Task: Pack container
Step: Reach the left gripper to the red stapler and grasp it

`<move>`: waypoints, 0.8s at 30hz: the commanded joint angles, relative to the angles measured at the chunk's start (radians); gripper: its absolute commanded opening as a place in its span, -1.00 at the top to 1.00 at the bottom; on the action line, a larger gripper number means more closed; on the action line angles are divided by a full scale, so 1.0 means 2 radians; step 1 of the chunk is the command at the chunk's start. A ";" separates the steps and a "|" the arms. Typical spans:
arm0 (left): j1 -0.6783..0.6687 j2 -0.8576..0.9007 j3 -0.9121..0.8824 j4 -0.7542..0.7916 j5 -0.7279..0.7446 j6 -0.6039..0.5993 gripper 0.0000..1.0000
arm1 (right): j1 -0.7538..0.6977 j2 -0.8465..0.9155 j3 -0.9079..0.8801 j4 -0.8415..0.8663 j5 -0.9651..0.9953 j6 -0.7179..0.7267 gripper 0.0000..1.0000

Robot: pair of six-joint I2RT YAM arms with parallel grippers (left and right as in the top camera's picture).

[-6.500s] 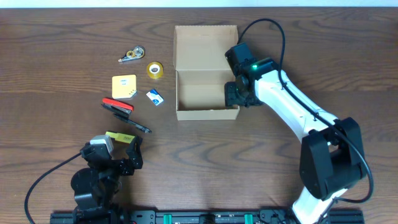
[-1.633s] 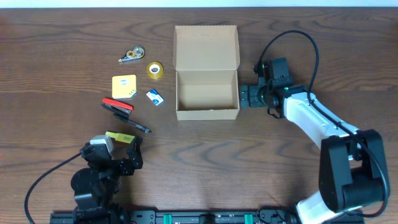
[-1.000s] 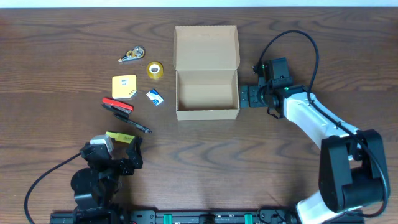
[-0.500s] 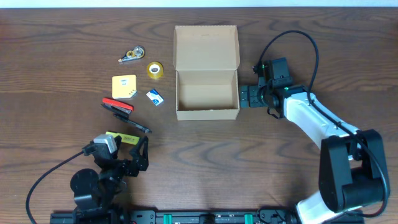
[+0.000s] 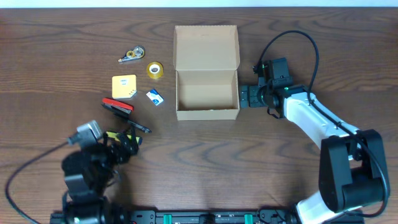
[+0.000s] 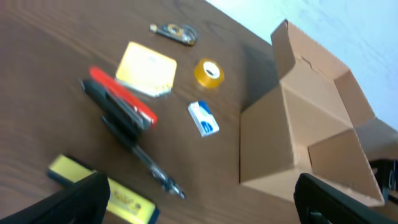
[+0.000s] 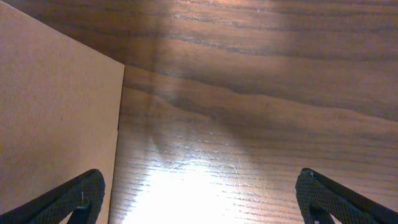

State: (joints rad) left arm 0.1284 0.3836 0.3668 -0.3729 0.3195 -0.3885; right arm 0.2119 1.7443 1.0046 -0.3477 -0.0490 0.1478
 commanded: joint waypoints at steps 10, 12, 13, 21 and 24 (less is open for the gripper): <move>0.000 0.305 0.260 -0.127 -0.112 0.026 -0.91 | -0.001 0.005 -0.001 0.000 0.000 -0.007 -0.99; 0.000 0.352 0.301 -0.141 -0.119 -0.011 -0.91 | -0.001 0.005 -0.001 0.000 0.000 -0.007 -0.99; 0.000 0.371 0.315 -0.143 -0.119 -0.025 -0.91 | -0.001 0.005 -0.001 0.000 0.000 -0.007 -0.98; 0.000 0.504 0.363 -0.133 -0.025 -0.068 -0.91 | -0.001 0.005 -0.001 0.000 0.000 -0.007 -0.98; 0.000 0.536 0.363 -0.136 0.015 -0.068 -0.91 | -0.001 0.005 -0.001 0.000 0.000 -0.007 -0.99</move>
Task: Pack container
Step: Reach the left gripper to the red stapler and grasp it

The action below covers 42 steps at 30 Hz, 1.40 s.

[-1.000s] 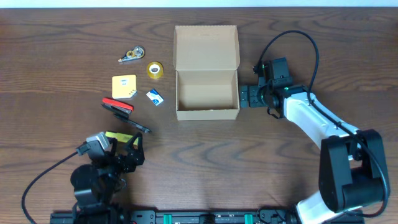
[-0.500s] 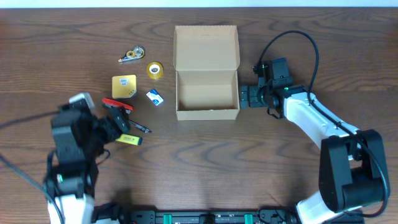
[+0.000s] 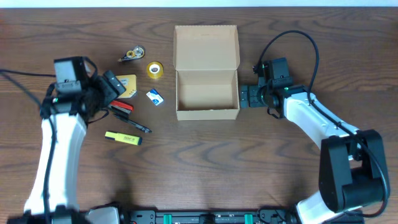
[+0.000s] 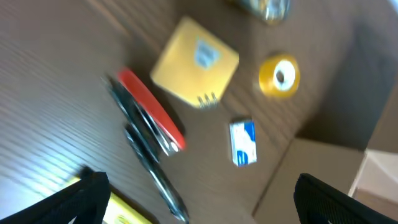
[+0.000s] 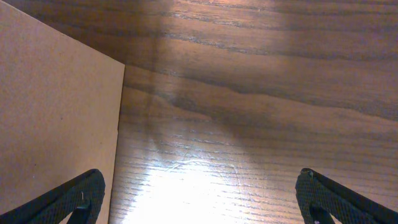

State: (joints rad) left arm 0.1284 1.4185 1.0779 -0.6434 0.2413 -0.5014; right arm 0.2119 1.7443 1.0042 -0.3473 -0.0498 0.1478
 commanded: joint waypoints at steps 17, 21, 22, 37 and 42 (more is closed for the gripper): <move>-0.028 0.095 0.008 0.004 -0.138 -0.211 -0.92 | -0.001 0.005 -0.001 0.000 0.000 -0.007 -0.98; -0.023 0.122 0.013 0.004 -0.128 -0.229 -0.92 | -0.001 0.005 -0.001 0.000 0.000 -0.007 -0.99; -0.022 0.129 0.017 0.004 -0.127 -0.229 -0.92 | -0.001 0.005 -0.001 0.000 0.000 -0.007 -0.99; -0.018 0.231 0.102 -0.055 -0.122 -0.247 -0.92 | -0.001 0.005 -0.001 0.000 0.000 -0.007 -0.98; -0.018 0.237 0.102 -0.040 -0.125 -0.246 -0.86 | -0.001 0.005 -0.001 0.000 0.000 -0.007 -0.98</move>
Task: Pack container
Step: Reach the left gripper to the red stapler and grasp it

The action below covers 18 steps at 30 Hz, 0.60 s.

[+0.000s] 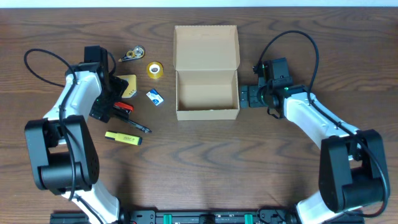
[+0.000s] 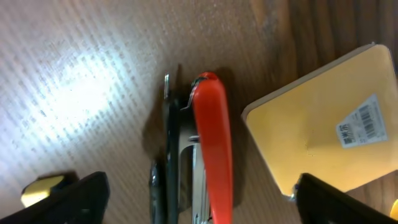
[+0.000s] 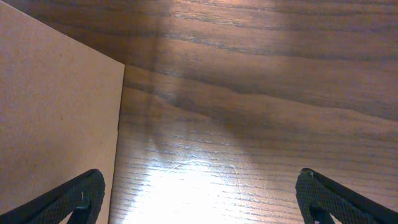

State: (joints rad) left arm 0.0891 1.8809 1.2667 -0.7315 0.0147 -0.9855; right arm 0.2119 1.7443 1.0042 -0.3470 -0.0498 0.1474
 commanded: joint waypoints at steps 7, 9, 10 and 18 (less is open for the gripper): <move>0.005 0.014 0.008 0.014 -0.011 -0.003 -0.78 | -0.001 0.005 -0.001 -0.001 0.000 -0.007 -0.99; 0.005 0.019 0.008 0.014 -0.007 -0.004 -0.76 | -0.001 0.005 -0.001 -0.001 0.000 -0.007 -0.99; 0.005 0.021 0.008 0.014 -0.005 -0.005 -0.74 | -0.001 0.005 -0.001 -0.001 0.000 -0.007 -0.98; 0.005 0.035 0.008 0.014 -0.012 -0.005 -0.43 | -0.001 0.005 -0.001 -0.001 0.000 -0.007 -0.98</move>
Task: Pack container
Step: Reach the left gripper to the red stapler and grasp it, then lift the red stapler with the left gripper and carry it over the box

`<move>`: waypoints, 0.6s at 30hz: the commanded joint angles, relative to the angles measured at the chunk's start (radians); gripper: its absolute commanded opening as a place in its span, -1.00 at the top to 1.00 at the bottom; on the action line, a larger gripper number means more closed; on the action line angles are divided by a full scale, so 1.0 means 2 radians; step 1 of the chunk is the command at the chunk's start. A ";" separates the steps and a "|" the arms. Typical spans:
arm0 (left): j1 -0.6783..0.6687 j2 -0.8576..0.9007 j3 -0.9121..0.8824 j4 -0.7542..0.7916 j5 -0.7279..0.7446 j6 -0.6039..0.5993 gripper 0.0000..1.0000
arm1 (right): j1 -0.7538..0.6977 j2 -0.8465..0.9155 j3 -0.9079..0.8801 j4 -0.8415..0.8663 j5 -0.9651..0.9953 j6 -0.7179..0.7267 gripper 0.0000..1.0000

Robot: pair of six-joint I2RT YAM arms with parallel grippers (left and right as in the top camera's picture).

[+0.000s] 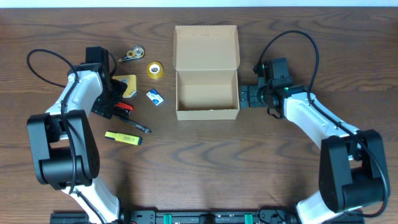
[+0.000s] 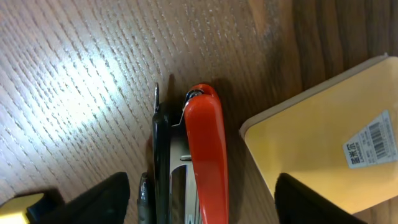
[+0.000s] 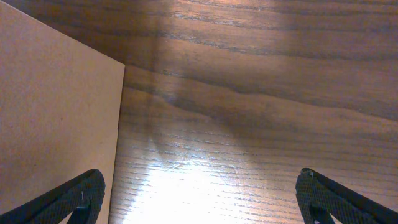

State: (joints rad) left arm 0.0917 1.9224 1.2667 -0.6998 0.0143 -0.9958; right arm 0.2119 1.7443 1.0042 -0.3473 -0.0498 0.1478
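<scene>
An open cardboard box (image 1: 207, 93) stands mid-table with its lid flap up at the back. Left of it lies a red and black stapler (image 1: 122, 106), seen close in the left wrist view (image 2: 205, 155). My left gripper (image 1: 111, 102) hangs right over it, open, one finger on each side (image 2: 202, 205). A black pen (image 2: 144, 202) lies against the stapler. My right gripper (image 1: 244, 96) is open beside the box's right wall (image 3: 56, 106), nothing between its fingers (image 3: 199, 199).
A yellow note pad (image 1: 124, 86) lies just behind the stapler. A yellow tape roll (image 1: 154, 70), a correction tape dispenser (image 1: 132, 54) and a small blue-white packet (image 1: 155, 96) lie near the box. A yellow highlighter (image 1: 122, 137) is nearer the front.
The left gripper's fingers show larger and closer in on both sides of the stapler, so it sits lower or narrower. The stapler has not moved. The right arm is unchanged.
The left arm was at the front left near the highlighter. Then it stood at the far left beside the items, then over the red stapler with jaws wide, and now it straddles the stapler more closely. The right gripper stayed open by the box throughout.
</scene>
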 commanded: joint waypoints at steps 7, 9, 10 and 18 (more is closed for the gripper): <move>0.006 0.023 0.008 -0.001 -0.014 0.000 -0.24 | -0.001 0.005 -0.001 0.000 0.000 -0.007 -0.98; 0.008 0.023 0.008 -0.002 -0.018 0.000 -0.17 | -0.001 0.005 -0.001 0.000 0.000 -0.007 -0.99; 0.008 0.023 0.008 -0.002 -0.022 0.000 -0.13 | -0.001 0.005 -0.001 0.000 0.000 -0.007 -0.98; 0.014 0.023 0.008 -0.002 -0.025 0.004 0.13 | -0.001 0.005 -0.001 0.000 0.000 -0.007 -0.99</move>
State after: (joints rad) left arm 0.1123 1.9507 1.2675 -0.6991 -0.0082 -0.9943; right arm 0.2119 1.7443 1.0042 -0.3470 -0.0498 0.1478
